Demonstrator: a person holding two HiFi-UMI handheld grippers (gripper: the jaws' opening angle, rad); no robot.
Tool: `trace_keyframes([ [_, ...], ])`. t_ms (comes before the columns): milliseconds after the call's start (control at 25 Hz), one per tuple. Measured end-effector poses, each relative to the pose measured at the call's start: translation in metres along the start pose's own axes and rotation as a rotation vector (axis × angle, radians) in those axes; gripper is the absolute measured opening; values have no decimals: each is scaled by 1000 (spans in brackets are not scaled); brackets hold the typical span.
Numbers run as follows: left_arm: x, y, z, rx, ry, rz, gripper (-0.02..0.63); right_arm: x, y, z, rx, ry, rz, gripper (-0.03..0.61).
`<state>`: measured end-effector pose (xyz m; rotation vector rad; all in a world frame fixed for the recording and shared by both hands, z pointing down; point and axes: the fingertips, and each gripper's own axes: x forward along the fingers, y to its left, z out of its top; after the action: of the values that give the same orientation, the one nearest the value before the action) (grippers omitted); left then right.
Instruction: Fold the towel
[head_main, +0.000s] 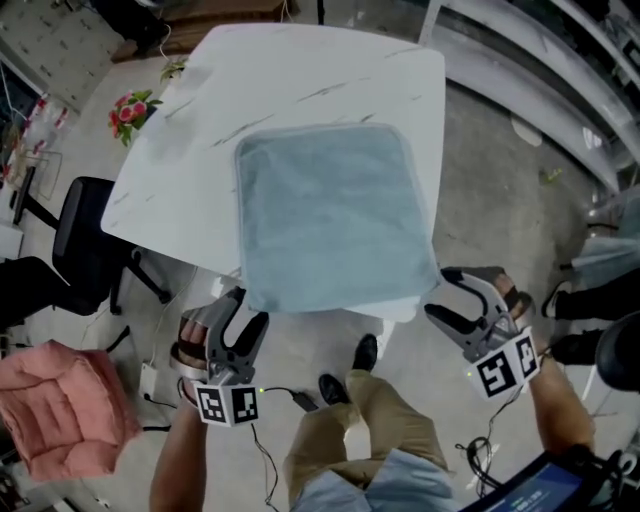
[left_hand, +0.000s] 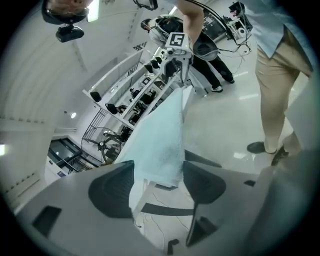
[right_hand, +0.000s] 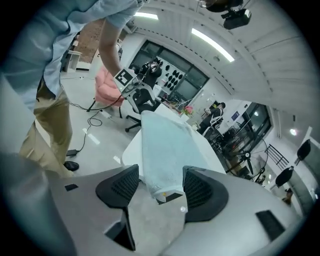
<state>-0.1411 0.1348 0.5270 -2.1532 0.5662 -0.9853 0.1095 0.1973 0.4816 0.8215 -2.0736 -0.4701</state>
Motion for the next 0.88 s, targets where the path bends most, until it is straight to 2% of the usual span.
trace_keyframes([
  [160,-6,-14,-12,47,28,12,301,-10,15,0,-2,19,0,287],
  [400,12,-8,-11,158,50,117,291,-15,29,-7,0,43,-3,285],
  [440,12,-7,-10,175,45,126,254,-16,28,-8,-1,46,-6,287],
  [520,10,-5,-6,187,23,137,132,-19,27,-13,-6,57,-17,287],
  [600,5,-2,-3,176,0,142,76,-21,23,-17,-20,69,-40,285],
  [720,-2,3,-1,149,-18,135,48,-15,17,-19,-98,77,-64,285],
  [880,-6,8,7,133,-35,125,44,-5,18,-18,-289,85,-79,294],
])
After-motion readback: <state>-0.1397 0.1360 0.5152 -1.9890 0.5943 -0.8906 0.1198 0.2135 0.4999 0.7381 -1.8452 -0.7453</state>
